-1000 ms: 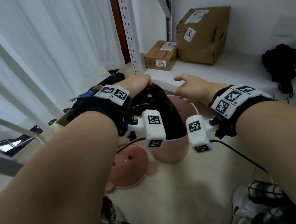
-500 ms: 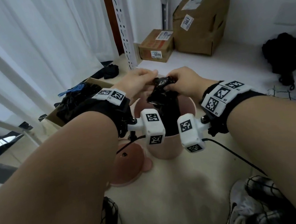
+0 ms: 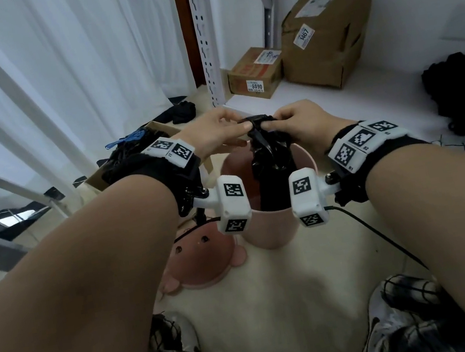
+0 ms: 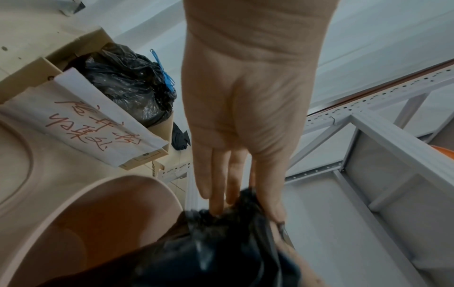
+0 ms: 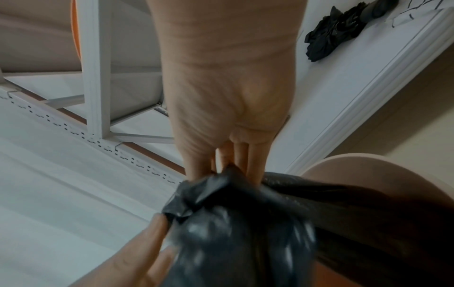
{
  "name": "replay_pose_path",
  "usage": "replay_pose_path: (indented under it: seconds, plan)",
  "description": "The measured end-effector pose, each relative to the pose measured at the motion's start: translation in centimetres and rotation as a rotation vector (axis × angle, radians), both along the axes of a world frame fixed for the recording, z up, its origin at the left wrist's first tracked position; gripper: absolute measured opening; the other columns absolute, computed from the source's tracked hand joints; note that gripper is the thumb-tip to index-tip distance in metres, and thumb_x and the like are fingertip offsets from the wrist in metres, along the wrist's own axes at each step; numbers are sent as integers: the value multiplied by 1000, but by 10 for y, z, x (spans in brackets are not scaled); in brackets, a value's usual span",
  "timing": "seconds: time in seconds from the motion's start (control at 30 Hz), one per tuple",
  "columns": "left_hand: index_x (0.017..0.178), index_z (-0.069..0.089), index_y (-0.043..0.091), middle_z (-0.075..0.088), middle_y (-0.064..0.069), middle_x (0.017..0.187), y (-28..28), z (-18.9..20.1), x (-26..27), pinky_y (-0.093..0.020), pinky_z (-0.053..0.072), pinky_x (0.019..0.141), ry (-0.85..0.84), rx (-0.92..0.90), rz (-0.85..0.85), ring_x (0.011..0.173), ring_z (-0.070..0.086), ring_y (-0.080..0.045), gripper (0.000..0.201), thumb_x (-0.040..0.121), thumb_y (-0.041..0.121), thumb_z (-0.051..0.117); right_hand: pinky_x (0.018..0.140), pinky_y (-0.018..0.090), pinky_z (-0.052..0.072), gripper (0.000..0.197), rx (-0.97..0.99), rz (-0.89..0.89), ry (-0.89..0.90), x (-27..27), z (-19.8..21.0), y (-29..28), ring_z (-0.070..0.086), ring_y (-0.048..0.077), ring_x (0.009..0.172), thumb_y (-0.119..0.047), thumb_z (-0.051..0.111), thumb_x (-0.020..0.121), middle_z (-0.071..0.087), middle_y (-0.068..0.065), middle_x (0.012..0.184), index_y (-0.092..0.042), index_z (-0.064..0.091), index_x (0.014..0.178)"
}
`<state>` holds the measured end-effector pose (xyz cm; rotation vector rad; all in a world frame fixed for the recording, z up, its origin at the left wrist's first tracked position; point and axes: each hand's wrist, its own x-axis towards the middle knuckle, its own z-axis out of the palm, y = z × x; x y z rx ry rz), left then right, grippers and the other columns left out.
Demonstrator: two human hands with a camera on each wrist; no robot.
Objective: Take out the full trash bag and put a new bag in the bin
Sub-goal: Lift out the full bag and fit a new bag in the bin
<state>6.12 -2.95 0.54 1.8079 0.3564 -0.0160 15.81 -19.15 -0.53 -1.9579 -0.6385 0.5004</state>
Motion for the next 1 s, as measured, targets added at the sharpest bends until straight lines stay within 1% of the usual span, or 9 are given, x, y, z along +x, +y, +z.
replay_pose_path:
  seconds: [0.1,0.23,0.33,0.47,0.63,0.73,0.8,0.87,1.0]
  plan:
    - [104,55,10,64,-8,89,-9,5,3,-26,56,76,-41,13,-39,77,65,-20,20,87,10,65,52,17,42,35,67,-21,73,-2,5,4,53,9,49,-27,66,86,59,2,53,3,64,69]
    - [97,58,1,61,-13,81,-10,7,9,-19,57,63,-109,82,70,62,62,-15,12,88,7,63,79,34,50,60,108,24,176,-8,7,6,62,21,81,-51,66,79,64,13,92,3,61,104]
    - [79,57,9,61,-12,77,-8,8,12,-25,58,64,-97,88,124,55,63,-12,12,90,12,61,69,20,52,40,-24,99,32,-10,14,4,60,12,78,-25,73,80,59,0,91,-11,50,109]
    - [69,54,17,57,-6,73,-5,9,11,-32,50,72,-94,272,209,68,55,-16,23,91,18,59,80,27,52,24,-15,11,-216,0,13,2,58,20,88,1,64,83,64,15,95,4,62,106]
    - [95,65,0,67,-15,95,1,9,10,-34,45,84,-20,608,310,94,60,-28,23,92,21,55,70,24,34,11,-283,11,-417,4,12,-4,51,21,80,-11,63,87,57,10,80,-2,68,88]
    - [71,57,12,59,-3,73,-2,7,14,-30,42,77,-28,582,285,84,55,-24,23,92,20,54,71,27,35,23,-597,54,-490,3,13,-4,53,25,85,-26,67,84,55,6,80,-6,66,92]
    - [70,57,14,60,-3,72,-7,6,17,-31,45,77,-75,480,218,81,55,-19,21,90,17,58,80,31,44,42,-490,108,-373,1,14,-2,56,24,95,-34,73,79,56,3,93,-8,60,109]
    - [89,69,4,68,-12,86,-12,8,16,-33,50,81,-114,417,105,82,59,-17,13,88,15,63,89,32,45,53,-264,130,-241,-6,18,0,55,20,96,-30,73,79,55,5,103,-10,54,124]
    - [98,72,3,63,-2,76,-14,12,17,-18,44,66,-134,500,41,67,55,-8,20,86,18,65,67,25,41,25,-260,109,-372,-5,26,0,54,19,80,-18,66,85,63,15,87,2,68,100]
